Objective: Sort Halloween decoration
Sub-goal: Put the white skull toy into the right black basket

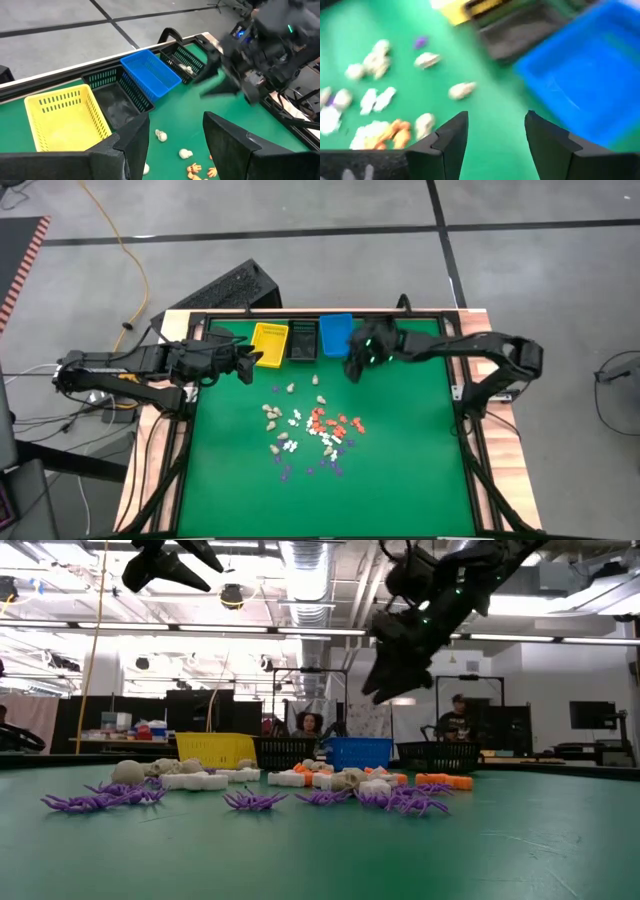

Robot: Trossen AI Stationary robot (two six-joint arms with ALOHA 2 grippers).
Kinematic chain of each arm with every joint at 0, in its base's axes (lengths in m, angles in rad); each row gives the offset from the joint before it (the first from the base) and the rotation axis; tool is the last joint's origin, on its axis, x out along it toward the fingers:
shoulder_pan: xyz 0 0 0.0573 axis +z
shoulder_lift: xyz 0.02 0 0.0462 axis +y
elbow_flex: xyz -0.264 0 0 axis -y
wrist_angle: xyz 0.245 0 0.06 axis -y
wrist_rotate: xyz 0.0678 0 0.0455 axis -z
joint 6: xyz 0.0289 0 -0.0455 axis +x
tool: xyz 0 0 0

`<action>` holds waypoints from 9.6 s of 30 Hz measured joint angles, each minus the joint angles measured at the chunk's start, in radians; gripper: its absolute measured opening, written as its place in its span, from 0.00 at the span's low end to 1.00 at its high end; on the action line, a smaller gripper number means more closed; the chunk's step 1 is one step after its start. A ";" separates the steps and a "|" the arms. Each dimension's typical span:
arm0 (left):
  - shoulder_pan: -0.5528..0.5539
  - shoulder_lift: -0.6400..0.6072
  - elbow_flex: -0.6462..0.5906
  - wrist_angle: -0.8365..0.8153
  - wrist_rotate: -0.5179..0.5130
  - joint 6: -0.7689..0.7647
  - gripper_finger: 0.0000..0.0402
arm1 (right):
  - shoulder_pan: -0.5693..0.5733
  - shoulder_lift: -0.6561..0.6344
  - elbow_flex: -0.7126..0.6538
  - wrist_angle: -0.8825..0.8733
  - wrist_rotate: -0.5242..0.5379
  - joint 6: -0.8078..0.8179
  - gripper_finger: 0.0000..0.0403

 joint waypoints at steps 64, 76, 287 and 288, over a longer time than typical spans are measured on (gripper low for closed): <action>0.000 0.000 0.000 -0.022 0.017 0.030 0.44 | 0.174 0.112 -0.001 0.120 0.194 0.041 0.13; 0.000 0.000 0.000 -0.022 0.018 0.019 0.44 | -0.130 -0.134 0.000 -0.259 0.353 0.005 0.13; 0.000 0.000 0.000 -0.053 0.025 -0.029 0.44 | -0.152 0.086 0.245 -0.229 -0.041 -0.250 0.18; 0.000 0.000 0.000 -0.053 0.025 -0.030 0.44 | -0.149 0.069 0.210 -0.213 -0.095 -0.249 0.18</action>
